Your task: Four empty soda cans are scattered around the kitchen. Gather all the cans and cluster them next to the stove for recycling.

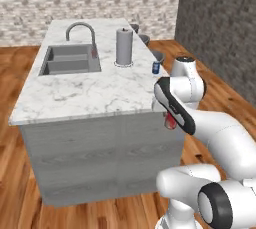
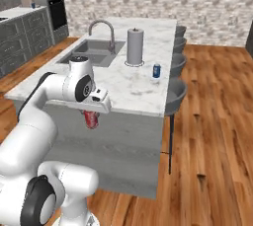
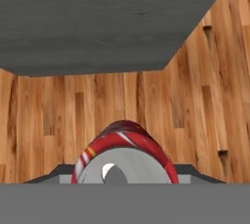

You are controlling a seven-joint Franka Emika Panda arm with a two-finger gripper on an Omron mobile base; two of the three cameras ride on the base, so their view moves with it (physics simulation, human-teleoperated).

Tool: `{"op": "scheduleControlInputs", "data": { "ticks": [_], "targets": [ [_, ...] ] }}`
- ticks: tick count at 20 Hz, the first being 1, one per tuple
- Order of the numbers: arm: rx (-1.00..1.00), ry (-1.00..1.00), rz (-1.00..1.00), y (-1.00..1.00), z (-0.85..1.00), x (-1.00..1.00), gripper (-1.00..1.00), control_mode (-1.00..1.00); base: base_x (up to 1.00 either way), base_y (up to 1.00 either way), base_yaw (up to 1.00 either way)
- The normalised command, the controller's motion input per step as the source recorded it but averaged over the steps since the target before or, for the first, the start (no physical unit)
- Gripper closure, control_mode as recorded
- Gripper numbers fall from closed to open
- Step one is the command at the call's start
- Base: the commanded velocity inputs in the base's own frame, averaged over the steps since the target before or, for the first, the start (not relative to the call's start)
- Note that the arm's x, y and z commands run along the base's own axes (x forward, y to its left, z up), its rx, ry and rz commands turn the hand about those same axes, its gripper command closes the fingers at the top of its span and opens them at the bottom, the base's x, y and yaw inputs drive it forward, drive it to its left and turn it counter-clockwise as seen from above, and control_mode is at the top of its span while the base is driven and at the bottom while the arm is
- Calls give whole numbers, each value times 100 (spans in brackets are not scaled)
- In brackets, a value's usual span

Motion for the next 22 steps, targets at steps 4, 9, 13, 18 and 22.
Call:
{"op": "scheduleControlInputs", "data": {
  "ticks": [4, 9, 13, 18, 22],
  "targets": [
    [0, 0, 0, 0, 0, 0, 100, 100, -43, 100, 14],
    [0, 0, 0, 0, 0, 0, 100, 100, -22, 100, 14],
    [0, 0, 0, 0, 0, 0, 100, 100, -13, 100, 12],
    [0, 0, 0, 0, 0, 0, 100, 100, -13, 100, 11],
    [0, 0, 0, 0, 0, 0, 100, 100, -3, 100, 7]
  ]
}}
